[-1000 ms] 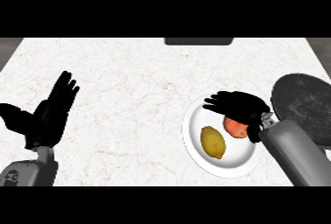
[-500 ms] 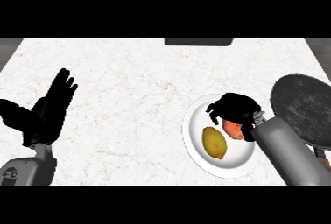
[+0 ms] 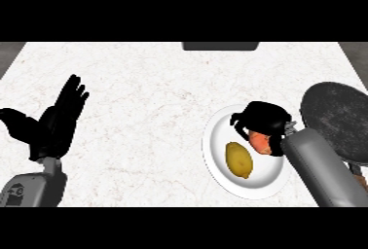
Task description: Pick the squash from the plate and place it in the pan
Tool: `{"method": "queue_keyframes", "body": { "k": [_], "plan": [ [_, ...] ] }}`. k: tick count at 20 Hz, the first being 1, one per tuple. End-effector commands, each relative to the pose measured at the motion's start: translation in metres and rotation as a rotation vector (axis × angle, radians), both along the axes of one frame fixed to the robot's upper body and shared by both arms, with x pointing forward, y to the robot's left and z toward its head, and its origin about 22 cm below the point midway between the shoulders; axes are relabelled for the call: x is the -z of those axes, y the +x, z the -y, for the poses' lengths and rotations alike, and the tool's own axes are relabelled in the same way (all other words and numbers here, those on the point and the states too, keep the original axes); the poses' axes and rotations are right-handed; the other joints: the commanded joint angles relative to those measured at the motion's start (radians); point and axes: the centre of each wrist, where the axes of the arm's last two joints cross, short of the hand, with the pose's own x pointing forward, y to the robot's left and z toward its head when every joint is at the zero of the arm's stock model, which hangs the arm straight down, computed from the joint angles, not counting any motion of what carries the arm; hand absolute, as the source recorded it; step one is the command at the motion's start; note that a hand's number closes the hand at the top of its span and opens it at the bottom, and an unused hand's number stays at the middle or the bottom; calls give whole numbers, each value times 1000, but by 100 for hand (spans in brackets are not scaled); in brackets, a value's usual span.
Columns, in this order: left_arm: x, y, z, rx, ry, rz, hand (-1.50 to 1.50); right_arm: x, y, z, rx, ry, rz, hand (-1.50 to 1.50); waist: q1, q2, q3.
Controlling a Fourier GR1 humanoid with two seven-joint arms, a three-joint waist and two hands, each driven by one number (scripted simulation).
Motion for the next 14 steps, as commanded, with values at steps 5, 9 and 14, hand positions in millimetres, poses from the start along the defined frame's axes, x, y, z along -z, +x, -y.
{"method": "queue_keyframes", "body": {
  "k": [5,9,14],
  "plan": [
    [2,-8,-18,-37,-16,-21,0,8,-6,-1,616,79,22,150,-44,-9,1],
    [6,-14,-20,-60,-21,-34,0,-8,-8,-8,980,132,155,150,-67,-26,-1],
    [7,-10,-10,-35,-13,-42,0,-92,-19,-59,1083,192,536,150,-44,-21,0]
  ]
}}
